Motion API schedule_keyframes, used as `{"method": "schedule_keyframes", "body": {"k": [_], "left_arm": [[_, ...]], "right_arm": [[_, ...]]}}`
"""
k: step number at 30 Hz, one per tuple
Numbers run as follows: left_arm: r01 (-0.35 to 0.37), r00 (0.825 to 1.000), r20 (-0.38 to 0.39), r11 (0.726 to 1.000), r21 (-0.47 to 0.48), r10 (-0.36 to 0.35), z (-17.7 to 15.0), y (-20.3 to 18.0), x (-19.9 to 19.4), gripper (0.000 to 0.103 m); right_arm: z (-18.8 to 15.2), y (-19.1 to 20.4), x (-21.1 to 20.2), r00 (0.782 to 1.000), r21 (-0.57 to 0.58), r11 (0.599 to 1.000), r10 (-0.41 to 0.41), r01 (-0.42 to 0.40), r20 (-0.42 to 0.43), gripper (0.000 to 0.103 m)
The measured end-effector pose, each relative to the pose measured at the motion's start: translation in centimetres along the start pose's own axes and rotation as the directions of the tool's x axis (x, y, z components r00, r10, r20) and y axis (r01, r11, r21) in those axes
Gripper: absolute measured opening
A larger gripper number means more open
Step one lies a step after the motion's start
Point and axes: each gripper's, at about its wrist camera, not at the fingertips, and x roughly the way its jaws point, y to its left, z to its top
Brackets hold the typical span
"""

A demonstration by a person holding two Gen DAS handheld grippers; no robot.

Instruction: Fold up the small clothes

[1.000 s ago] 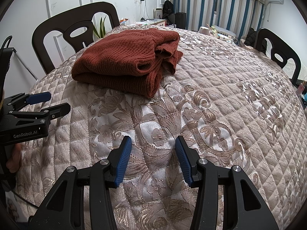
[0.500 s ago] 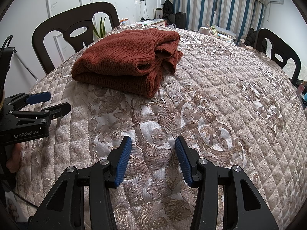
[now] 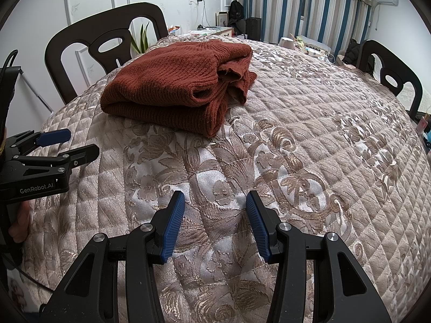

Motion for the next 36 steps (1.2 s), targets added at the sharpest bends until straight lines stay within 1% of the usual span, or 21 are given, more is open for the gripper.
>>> {"method": "schedule_keyframes", "body": {"k": [36], "left_arm": [[0.000,1.000,-0.001,1.000,-0.001,0.000,0.02,0.02,0.04,0.084]], "right_arm": [[0.00,-0.02,0.00,1.000,0.000,1.000,0.000,0.000,0.000,0.048]]}}
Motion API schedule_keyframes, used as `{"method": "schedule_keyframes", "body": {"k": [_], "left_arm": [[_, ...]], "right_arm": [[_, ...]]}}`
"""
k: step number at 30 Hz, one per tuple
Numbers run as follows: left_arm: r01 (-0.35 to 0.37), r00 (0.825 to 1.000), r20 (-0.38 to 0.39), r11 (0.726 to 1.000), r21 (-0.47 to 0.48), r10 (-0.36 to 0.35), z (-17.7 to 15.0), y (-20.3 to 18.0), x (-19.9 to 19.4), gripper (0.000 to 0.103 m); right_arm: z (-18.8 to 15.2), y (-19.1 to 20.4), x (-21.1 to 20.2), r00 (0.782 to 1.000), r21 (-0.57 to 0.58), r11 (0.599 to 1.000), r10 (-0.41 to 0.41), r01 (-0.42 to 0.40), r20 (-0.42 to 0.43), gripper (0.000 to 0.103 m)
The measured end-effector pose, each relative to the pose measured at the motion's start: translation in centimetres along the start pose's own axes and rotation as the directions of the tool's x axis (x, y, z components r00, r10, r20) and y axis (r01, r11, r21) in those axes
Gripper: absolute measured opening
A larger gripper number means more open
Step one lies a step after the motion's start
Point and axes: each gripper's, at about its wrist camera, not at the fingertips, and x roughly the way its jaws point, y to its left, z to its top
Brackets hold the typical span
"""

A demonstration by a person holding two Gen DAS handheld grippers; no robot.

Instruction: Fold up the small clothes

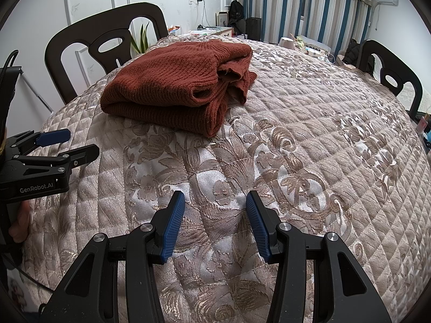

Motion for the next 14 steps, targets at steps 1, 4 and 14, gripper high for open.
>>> {"method": "schedule_keyframes", "body": {"k": [1,4,14], "left_arm": [[0.000,1.000,0.000,1.000,0.000,0.000,0.01,0.00,0.00,0.084],[0.001,1.000,0.000,1.000,-0.001,-0.001,0.01,-0.01,0.00,0.084],[0.002,1.000,-0.001,1.000,-0.004,-0.002,-0.08,0.05,0.00,0.084]], "right_arm": [[0.00,0.00,0.00,1.000,0.000,1.000,0.000,0.000,0.000,0.048],[0.01,0.02,0.01,1.000,0.000,1.000,0.000,0.000,0.000,0.048],[0.01,0.02,0.01,1.000,0.000,1.000,0.000,0.000,0.000,0.048]]}}
